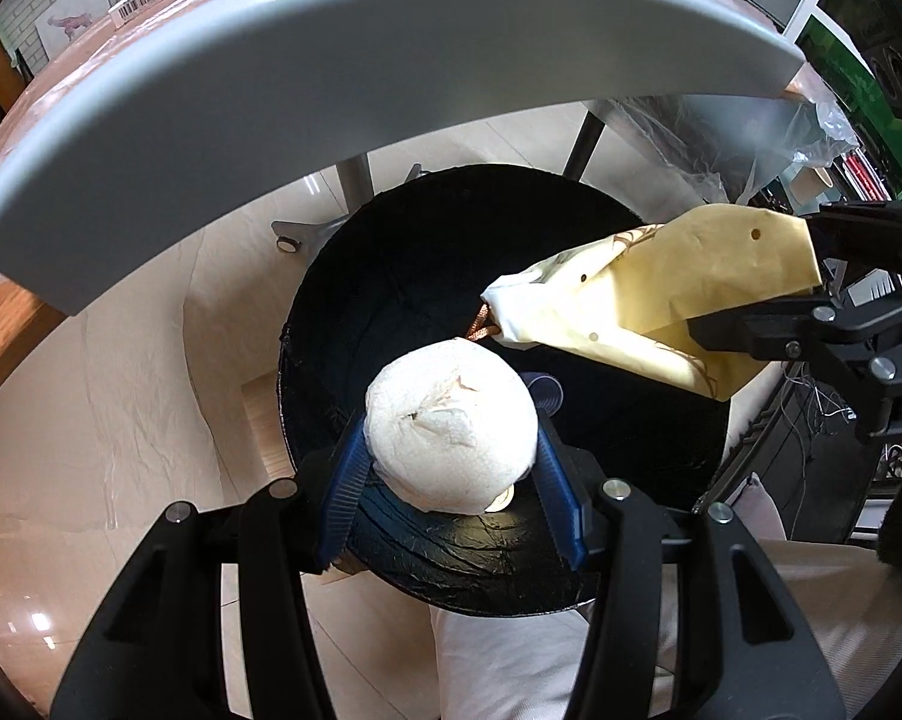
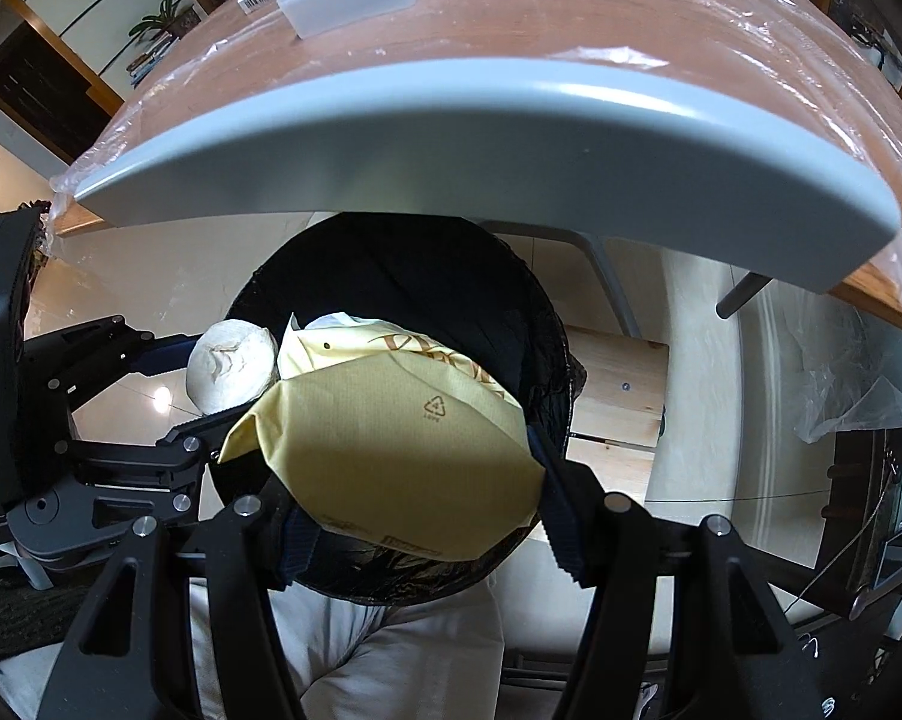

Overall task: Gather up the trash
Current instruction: 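Open both tools to drop the bag and tissue roll into the bin, then move both tools back over the table toward the boxes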

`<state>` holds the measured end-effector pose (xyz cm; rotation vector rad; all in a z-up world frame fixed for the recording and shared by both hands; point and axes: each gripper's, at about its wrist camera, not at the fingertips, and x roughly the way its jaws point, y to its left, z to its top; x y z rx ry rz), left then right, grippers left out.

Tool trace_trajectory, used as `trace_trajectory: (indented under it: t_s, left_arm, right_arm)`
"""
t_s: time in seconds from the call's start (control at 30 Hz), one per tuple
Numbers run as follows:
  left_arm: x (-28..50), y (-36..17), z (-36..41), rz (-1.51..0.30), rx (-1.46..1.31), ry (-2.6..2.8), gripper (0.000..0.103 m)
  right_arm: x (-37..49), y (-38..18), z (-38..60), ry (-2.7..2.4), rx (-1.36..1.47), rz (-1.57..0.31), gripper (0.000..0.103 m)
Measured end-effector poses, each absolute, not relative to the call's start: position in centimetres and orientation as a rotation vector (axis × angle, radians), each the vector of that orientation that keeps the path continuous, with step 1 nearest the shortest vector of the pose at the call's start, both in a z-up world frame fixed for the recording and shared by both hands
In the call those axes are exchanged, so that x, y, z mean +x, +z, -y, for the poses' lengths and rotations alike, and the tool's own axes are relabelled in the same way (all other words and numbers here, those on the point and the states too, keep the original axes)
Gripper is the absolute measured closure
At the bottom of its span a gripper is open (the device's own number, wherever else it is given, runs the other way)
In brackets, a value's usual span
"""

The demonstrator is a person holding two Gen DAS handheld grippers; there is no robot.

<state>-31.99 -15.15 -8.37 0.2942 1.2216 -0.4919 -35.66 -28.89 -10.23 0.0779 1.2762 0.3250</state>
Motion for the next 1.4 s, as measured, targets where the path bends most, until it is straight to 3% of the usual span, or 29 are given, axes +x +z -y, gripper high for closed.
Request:
trace_trajectory:
  t_s: [0.9,0.97,1.03,1.1,1.4]
  left_arm:
    - [-30.9,-11.1,16.0,-1.266,0.358,-0.483,0.049]
    - [-30.9,-10.9,16.1,-1.264,0.348,-0.496,0.044]
    - [-30.9,-10.5,15.9,-1.247,0.324,-0.504,0.024]
    - [-30.9,-10.3,15.6,-1.244,0.298,-0.501,0.014]
    - [-31.9,-8.6,14.5,-1.233,0.287,-0.481,0.012]
  right_arm:
    - [-34.6,-12.3,27.0,0.292,0.007,-1.312,0.043]
    - [-34.5,-12.2,27.0,0.293,0.010,-1.314,0.041]
    - [-34.5,-12.1,27.1,0.291,0.019,-1.309,0.040]
    - [-34.5,-12.0,27.6,0.287,0.035,-1.303,0.030]
    - [-35.8,-9.9,31.1,0.246,0.147,-1.256,0.024]
